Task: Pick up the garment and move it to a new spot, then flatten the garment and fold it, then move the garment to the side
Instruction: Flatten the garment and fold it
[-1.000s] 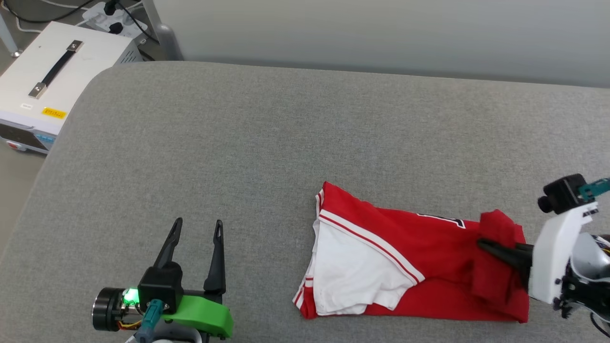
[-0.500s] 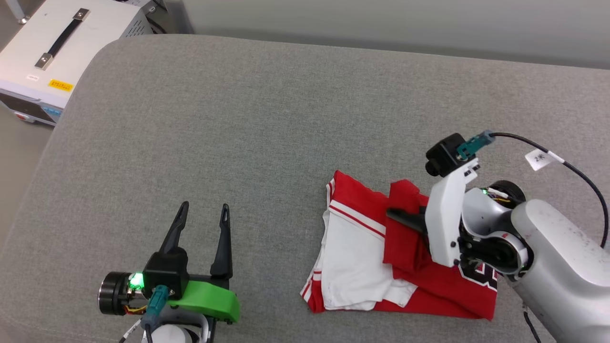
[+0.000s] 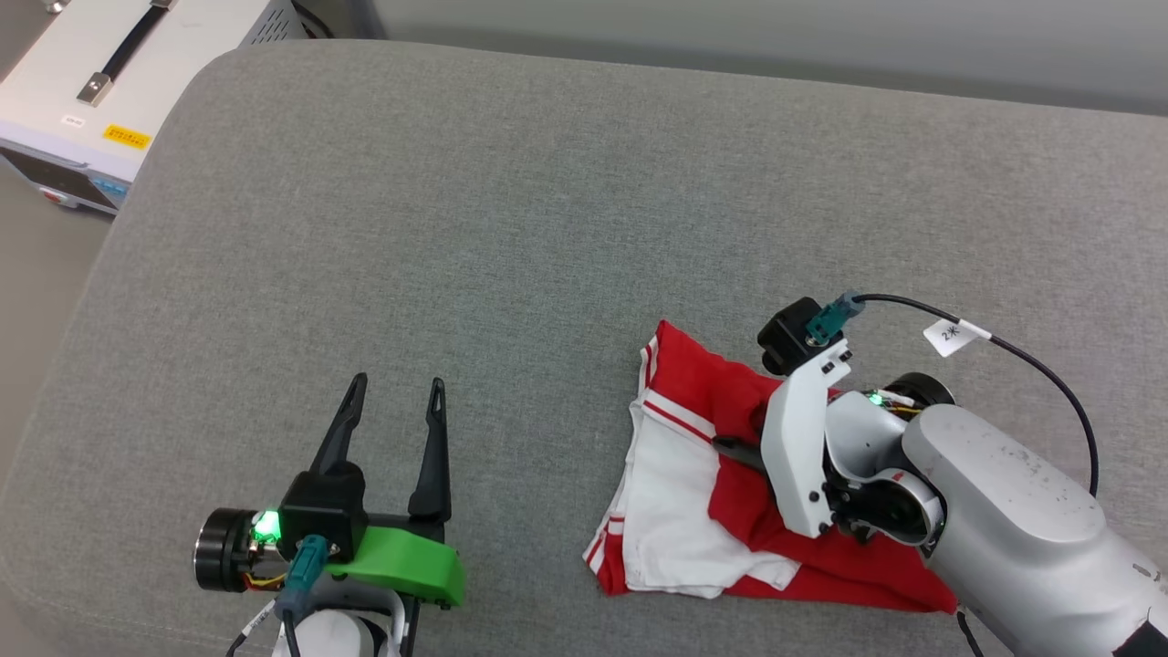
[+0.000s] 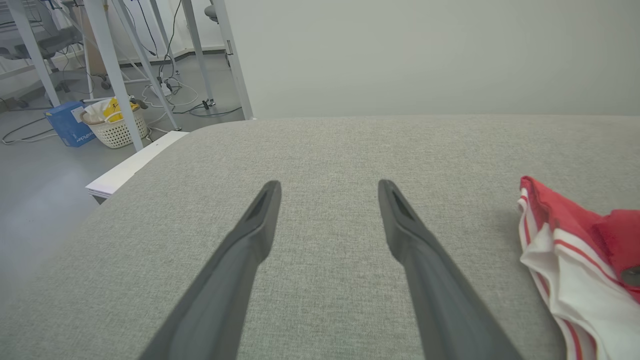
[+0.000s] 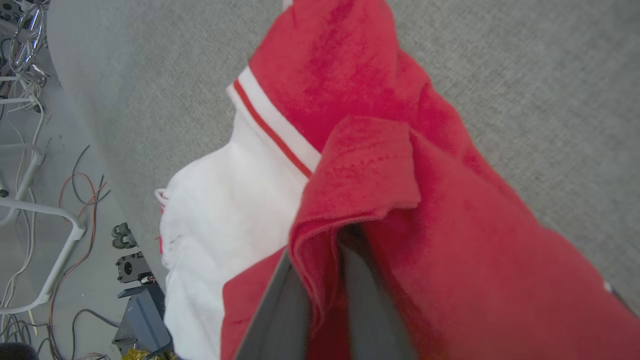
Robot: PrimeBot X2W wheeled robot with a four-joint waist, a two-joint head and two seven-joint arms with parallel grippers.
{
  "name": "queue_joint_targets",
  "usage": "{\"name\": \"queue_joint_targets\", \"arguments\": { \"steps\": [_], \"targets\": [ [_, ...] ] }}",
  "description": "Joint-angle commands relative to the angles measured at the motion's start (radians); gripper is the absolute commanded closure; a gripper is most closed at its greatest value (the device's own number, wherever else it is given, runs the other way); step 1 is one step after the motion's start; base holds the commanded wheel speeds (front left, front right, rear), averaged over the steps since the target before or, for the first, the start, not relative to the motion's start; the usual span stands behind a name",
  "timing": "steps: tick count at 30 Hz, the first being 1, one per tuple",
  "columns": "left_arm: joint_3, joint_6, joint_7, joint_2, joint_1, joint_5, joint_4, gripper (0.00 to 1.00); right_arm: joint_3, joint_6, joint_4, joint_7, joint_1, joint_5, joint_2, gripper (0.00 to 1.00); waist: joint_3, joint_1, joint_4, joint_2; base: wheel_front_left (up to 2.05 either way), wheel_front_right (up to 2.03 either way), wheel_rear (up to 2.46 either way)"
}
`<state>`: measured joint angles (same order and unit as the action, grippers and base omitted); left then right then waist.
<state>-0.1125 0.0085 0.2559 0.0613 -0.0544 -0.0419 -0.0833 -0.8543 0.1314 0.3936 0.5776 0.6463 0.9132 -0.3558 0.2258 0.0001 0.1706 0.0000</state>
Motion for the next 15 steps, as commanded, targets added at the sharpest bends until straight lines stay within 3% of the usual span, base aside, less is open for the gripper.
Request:
{"name": "queue_joint_targets", "arguments": {
  "steps": [1,2,9,15],
  "targets": [
    [0.006,0.003,0.006,-0.007,-0.006,0.0,-0.002,0.0,-0.011,-0.001,0.0,-0.023,0.019,0.006,-0.009,0.06,-0.012,-0.0001,-0.011,0.0,0.0,0.0,0.0],
    [0.007,0.002,0.006,-0.007,-0.004,0.001,-0.005,0.0,-0.016,-0.001,-0.008,-0.042,0.023,0.007,-0.015,0.0,-0.019,-0.0001,-0.015,0.0,0.0,0.0,0.0],
    [0.026,-0.002,0.006,-0.001,0.014,0.012,-0.003,0.0,-0.006,-0.001,-0.147,-0.235,0.034,-0.019,-0.103,0.0,-0.072,-0.0001,-0.052,0.0,0.0,0.0,0.0],
    [0.038,-0.005,0.006,0.006,0.037,0.016,0.0,0.0,0.101,-0.001,-0.213,-0.402,-0.003,-0.128,-0.175,0.0,-0.108,-0.0001,-0.09,0.0,0.0,0.0,0.0]
  ]
}}
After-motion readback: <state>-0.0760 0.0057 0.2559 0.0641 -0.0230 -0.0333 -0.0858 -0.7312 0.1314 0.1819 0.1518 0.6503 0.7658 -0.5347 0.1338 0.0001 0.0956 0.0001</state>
